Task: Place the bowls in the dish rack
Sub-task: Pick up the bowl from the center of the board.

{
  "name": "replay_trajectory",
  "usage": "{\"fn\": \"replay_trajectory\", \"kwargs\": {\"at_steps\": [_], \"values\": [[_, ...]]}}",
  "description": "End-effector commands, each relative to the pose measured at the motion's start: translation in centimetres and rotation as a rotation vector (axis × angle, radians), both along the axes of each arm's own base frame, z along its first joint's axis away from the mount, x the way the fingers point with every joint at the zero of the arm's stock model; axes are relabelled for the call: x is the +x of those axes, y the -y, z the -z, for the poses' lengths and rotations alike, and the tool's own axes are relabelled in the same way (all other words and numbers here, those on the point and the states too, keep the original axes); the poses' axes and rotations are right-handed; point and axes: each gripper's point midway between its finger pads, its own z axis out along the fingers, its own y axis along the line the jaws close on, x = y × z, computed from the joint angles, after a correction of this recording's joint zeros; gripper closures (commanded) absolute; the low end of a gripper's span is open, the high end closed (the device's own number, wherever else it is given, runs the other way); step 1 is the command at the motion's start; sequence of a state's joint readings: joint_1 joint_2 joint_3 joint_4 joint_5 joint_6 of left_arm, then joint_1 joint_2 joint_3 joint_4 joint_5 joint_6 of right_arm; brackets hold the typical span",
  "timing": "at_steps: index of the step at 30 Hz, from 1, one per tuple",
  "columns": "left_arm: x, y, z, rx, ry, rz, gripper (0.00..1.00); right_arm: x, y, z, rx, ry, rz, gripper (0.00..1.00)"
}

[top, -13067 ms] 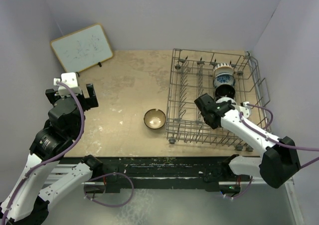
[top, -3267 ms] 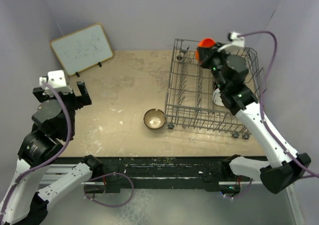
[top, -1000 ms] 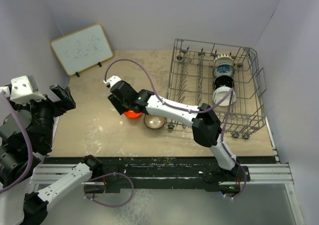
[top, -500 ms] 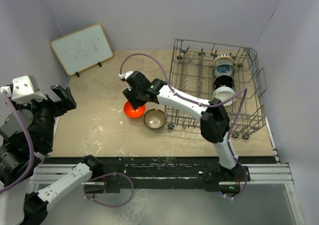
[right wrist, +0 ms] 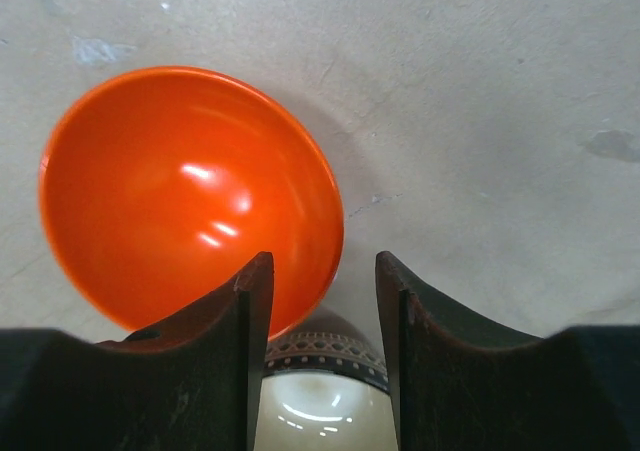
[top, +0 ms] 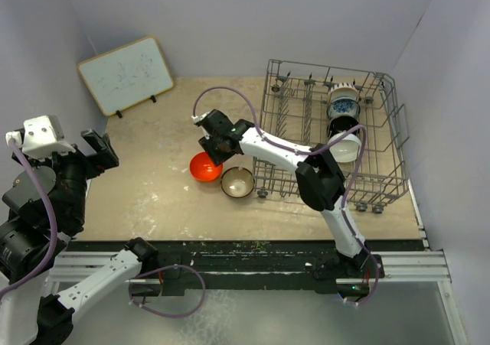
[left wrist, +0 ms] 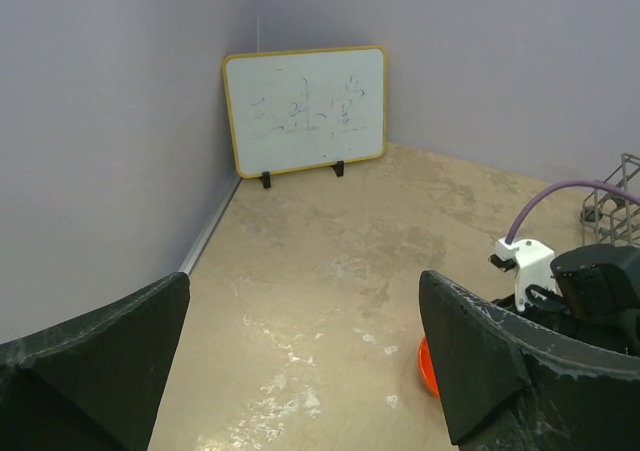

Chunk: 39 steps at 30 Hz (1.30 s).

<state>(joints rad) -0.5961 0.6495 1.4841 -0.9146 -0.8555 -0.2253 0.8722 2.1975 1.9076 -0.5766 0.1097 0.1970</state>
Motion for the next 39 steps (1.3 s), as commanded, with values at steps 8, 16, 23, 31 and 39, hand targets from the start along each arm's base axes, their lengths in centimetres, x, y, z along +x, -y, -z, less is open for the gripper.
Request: {"fn": "replay_trajectory", "kwargs": {"at_steps": [8, 16, 23, 31, 39], "values": [[0.1, -0.3, 0.0, 0.004, 0.011, -0.024, 0.01, 1.3, -1.6, 0.1, 0.056, 0.014, -0.043, 0.58], [0.1, -0.4, 0.2, 0.002, 0.009, -0.029, 0.01, 0.8, -2.3, 0.8, 0.080, -0.018, -0.071, 0.76], [-0.2, -0.6, 0.5, -0.005, 0.003, -0.032, 0.01, 0.7, -2.3, 1.2, 0.082, -0.023, -0.075, 0.70], [-0.3, -0.7, 0.5, -0.007, 0.004, -0.036, 0.01, 0.9, -2.4, 0.9, 0.087, -0.015, -0.061, 0.92], [-0.8, -0.9, 0.4, -0.026, 0.016, -0.035, 0.01, 3.1, -3.0, -6.7, 0.213, 0.206, -0.043, 1.00]]}}
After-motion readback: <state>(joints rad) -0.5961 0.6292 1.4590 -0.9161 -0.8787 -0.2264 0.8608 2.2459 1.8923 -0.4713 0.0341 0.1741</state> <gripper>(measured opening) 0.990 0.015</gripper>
